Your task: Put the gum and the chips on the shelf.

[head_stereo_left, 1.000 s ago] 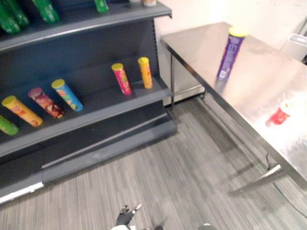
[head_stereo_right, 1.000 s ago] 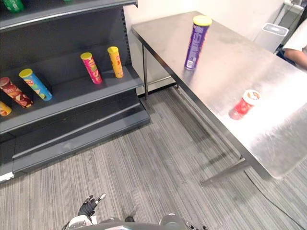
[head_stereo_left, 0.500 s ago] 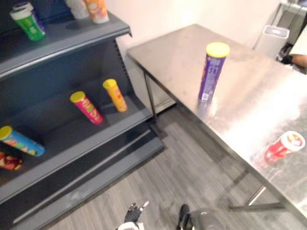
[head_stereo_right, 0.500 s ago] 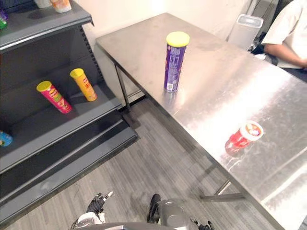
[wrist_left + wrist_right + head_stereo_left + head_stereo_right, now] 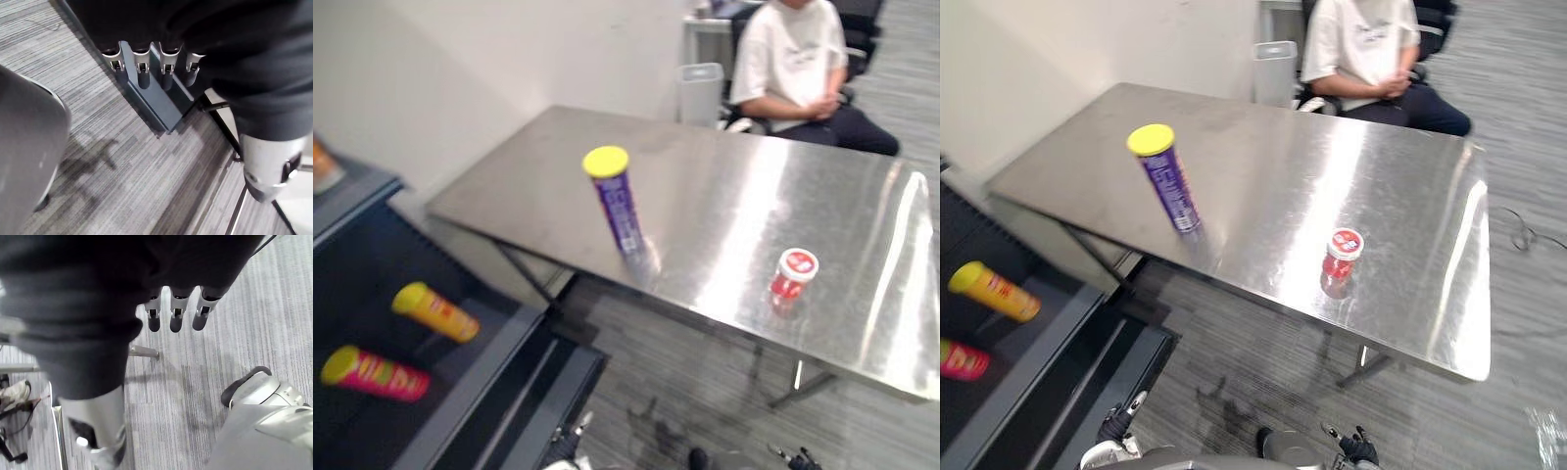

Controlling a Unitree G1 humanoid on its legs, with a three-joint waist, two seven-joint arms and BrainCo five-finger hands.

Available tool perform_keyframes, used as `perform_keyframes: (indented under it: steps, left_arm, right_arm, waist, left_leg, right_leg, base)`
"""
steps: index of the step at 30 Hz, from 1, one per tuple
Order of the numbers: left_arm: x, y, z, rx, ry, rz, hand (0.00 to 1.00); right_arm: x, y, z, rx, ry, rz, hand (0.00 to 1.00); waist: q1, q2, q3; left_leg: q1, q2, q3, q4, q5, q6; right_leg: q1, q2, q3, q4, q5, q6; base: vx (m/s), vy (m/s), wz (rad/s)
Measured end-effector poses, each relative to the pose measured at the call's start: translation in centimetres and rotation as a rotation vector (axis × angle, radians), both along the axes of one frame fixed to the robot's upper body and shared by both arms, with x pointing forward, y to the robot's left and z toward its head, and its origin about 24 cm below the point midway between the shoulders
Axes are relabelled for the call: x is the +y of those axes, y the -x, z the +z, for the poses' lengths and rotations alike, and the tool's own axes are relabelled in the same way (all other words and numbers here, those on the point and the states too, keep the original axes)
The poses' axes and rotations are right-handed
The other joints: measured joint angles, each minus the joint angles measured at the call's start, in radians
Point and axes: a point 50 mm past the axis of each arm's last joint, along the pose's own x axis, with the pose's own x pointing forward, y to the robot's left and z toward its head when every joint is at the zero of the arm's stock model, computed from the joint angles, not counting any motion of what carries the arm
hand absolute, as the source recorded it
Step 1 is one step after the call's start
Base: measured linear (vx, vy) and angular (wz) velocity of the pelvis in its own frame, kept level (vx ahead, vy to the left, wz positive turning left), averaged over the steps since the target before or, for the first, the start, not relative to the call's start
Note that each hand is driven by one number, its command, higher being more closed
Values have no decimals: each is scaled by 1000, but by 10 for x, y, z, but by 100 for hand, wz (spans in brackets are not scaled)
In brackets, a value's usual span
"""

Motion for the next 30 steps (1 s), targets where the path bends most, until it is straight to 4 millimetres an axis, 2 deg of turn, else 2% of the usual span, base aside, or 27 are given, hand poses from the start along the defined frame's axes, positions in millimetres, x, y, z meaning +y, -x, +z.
perform_keyframes:
  steps: [3,5,6,7,8,9,10,11,13,14,16,17,18,20,21,22,23,24,26,27,28,29,30]
  left_arm:
    - [3,1,0,10,-18,-17,0]
    - [2,0,0,16,-26,-53,0]
    - [-2,1,-1,22,-21,-64,0]
    - [-4,2,-2,28,-18,-79,0]
    - [1,-4,1,17,-38,-99,0]
    - [3,-8,2,8,-45,-107,0]
    - [6,-12,4,-1,-56,-129,0]
    - [4,-14,4,-4,-57,-149,0]
    - [-2,-16,4,-6,-50,-187,0]
    - [-5,-20,4,-15,-44,-210,0]
    - [-9,-21,4,-17,-38,-236,0]
    - [-10,-23,4,-22,-35,-245,0]
    - [-11,-23,4,-18,-32,-248,0]
    - [-12,-21,3,-13,-25,-247,0]
    - [-13,-18,2,-9,-16,-230,0]
    - [-13,-15,2,-9,-11,-213,0]
    - [-14,-11,1,-11,1,-174,0]
    - [-13,-7,0,-8,10,-144,0]
    - [-7,3,0,1,6,-116,0]
    - [-4,10,-1,13,6,-104,0]
    - [-3,13,-1,20,5,-101,0]
    - [-3,16,-2,28,10,-86,0]
    - [-4,16,-2,29,14,-88,0]
  right_arm:
    - [0,5,-1,11,3,6,0]
    - [0,14,-2,35,5,15,0]
    - [-3,18,-2,42,10,21,0]
    - [-2,21,-3,55,6,19,0]
    - [8,22,-5,58,-25,21,0]
    - [13,23,-7,64,-40,12,0]
    - [17,29,-9,78,-62,-22,0]
    - [16,34,-9,83,-67,-64,0]
    - [9,43,-9,92,-59,-126,0]
    - [7,49,-9,98,-62,-170,0]
    - [7,55,-9,105,-71,-220,0]
    - [7,57,-9,103,-77,-268,0]
    - [8,57,-9,96,-82,-288,0]
    - [13,60,-9,81,-102,-334,0]
    - [13,67,-8,83,-103,-384,0]
    - [14,69,-8,83,-105,-404,0]
    - [15,69,-8,67,-119,-439,0]
    - [14,69,-8,59,-120,-453,0]
    - [12,66,-7,38,-119,-466,0]
    - [11,61,-6,26,-115,-462,0]
    - [10,56,-6,17,-117,-457,0]
    - [6,43,-6,-8,-115,-438,0]
    - [4,36,-5,-23,-114,-431,0]
  waist:
    - [-1,-7,-11]
    - [0,-5,-23]
    - [-3,21,-39]
    - [-1,19,-63]
    - [-14,-23,-79]
    - [-20,-33,-76]
    - [-25,-55,-85]
    - [-30,-58,-88]
    - [-30,-46,-91]
    - [-32,-39,-95]
    - [-43,-30,-98]
    - [-55,-25,-98]
    - [-57,-8,-88]
    - [-55,12,-76]
    - [-56,8,-74]
    - [-55,11,-72]
    - [-54,11,-72]
    - [-53,12,-71]
    - [-42,9,-73]
    - [-25,4,-75]
    - [-13,-2,-78]
    - [7,2,-87]
    - [9,17,-93]
  left_leg:
    - [-56,-1,-156,-48,3,-5]
    - [-68,0,-189,-110,33,-8]
    - [-66,17,-188,-197,129,-19]
    - [-46,11,-182,-208,80,-88]
    - [-47,-29,-149,-214,65,-84]
    - [-44,-45,-123,-214,65,-83]
    - [-30,-63,-64,-214,56,-69]
    - [-2,-71,-7,-215,35,-55]
    - [36,-78,75,-235,0,-25]
    - [55,-86,122,-254,-9,-11]
    - [63,-93,170,-279,-9,-9]
    - [71,-93,209,-299,-2,3]
    - [79,-88,242,-312,3,9]
    - [90,-75,310,-316,8,18]
    - [103,-69,331,-315,9,20]
    - [108,-67,342,-316,10,20]
    - [116,-55,372,-309,11,30]
    - [120,-42,396,-299,12,31]
    - [136,-33,414,-306,12,30]
    - [138,-36,426,-307,13,23]
    - [135,-37,438,-310,16,18]
    - [123,-30,447,-334,33,1]
    - [115,-30,450,-346,47,-4]
  right_leg:
    - [-29,-13,108,37,-18,39]
    - [-27,-31,161,54,-35,74]
    - [-32,-25,183,67,-54,105]
    - [-48,-32,210,76,-71,132]
    - [-63,-73,222,82,-66,148]
    - [-66,-92,227,81,-56,164]
    - [-67,-116,242,77,-29,203]
    - [-60,-126,252,78,-2,214]
    - [-63,-132,275,81,31,231]
    - [-80,-139,297,78,56,230]
    - [-104,-139,317,65,101,231]
    - [-124,-132,332,52,145,232]
    - [-139,-119,332,47,182,228]
    - [-169,-107,234,46,248,195]
    - [-167,-118,127,45,264,178]
    - [-164,-125,84,46,266,174]
    - [-176,-127,21,116,220,127]
    - [-190,-127,-25,250,173,92]
    - [-166,-151,-105,368,116,92]
    - [-140,-190,-181,341,92,102]
    - [-126,-201,-215,291,74,112]
    - [-100,-193,-257,169,65,125]
    - [-82,-187,-265,107,65,125]
  base:
    - [192,315,-118]
    - [184,453,-92]
    - [162,487,-88]
    - [145,483,-78]
    - [124,477,-50]
    - [59,438,-35]
    - [5,418,-55]
    - [-17,452,-68]
    - [-47,356,-95]
    - [-50,238,-112]
    - [-51,147,-85]
    - [-58,137,-86]
    - [-72,142,-109]
    - [-61,84,-88]
    - [-32,30,-44]
    - [-56,-7,-21]
    - [-39,-48,4]
    - [-35,-65,12]
    - [12,-97,0]
    - [25,-122,-28]
    - [49,-153,-57]
    - [67,-133,-53]
    - [60,-105,-39]
